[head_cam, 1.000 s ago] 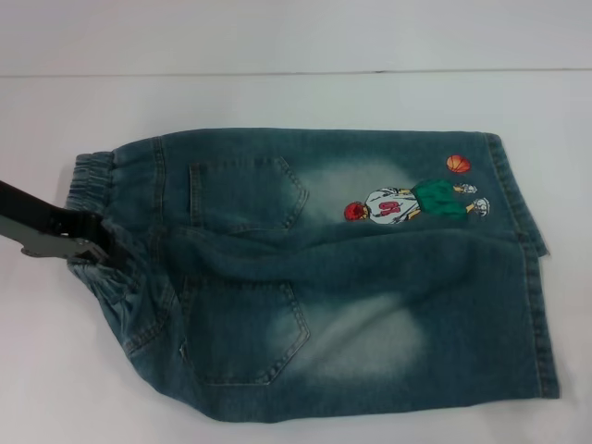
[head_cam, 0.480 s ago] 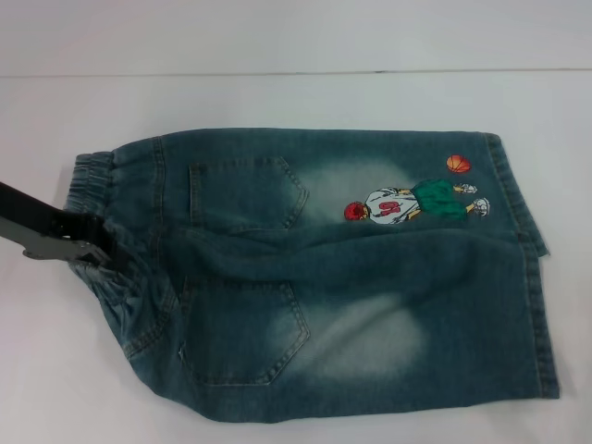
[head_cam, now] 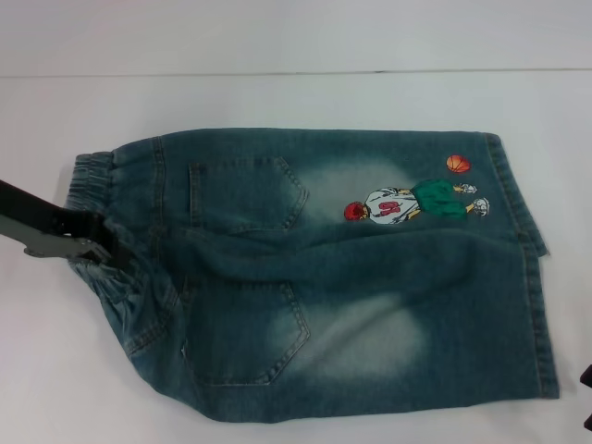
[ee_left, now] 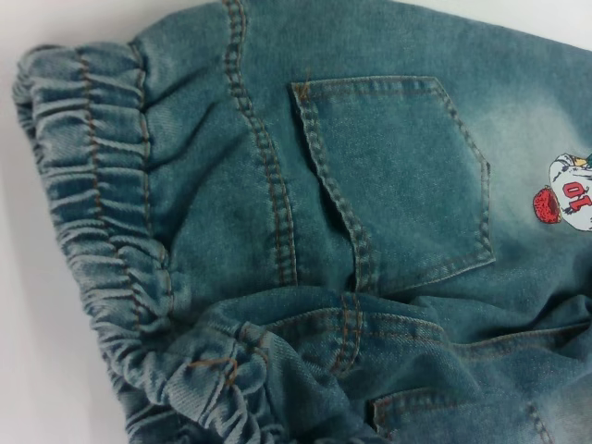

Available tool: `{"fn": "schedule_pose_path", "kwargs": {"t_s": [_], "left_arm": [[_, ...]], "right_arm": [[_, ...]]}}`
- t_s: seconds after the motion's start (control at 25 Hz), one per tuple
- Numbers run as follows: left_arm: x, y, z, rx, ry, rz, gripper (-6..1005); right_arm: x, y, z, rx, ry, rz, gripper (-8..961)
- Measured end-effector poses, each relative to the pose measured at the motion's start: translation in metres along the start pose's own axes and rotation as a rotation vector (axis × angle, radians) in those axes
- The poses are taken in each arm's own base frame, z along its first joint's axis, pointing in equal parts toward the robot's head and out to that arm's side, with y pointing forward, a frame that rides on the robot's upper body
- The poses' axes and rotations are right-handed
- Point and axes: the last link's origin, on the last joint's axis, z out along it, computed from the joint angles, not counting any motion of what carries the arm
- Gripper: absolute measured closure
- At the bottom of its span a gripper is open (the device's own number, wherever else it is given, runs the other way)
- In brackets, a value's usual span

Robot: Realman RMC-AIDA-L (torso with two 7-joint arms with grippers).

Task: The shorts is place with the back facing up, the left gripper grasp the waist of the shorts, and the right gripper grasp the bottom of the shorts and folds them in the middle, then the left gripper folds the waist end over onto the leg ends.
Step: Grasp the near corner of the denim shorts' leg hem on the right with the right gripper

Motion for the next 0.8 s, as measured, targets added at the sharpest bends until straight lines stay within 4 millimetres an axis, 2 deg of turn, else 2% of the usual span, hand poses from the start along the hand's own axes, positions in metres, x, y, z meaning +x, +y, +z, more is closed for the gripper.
{"fn": "schedule_pose_path", "kwargs": {"t_s": [0.24,0.8], "left_arm": [[0.0,0.0,0.0,-0.001,-0.002,-0.001,965],[0.001,0.002,0.0,-0.001,-0.001,0.004,965]], "right_arm": [[-0.01,0.003,0.005,-0.002,0.016,-0.027,160],[-0.017,0.003,0.014,0.014,0.063,-0.035,161]]}}
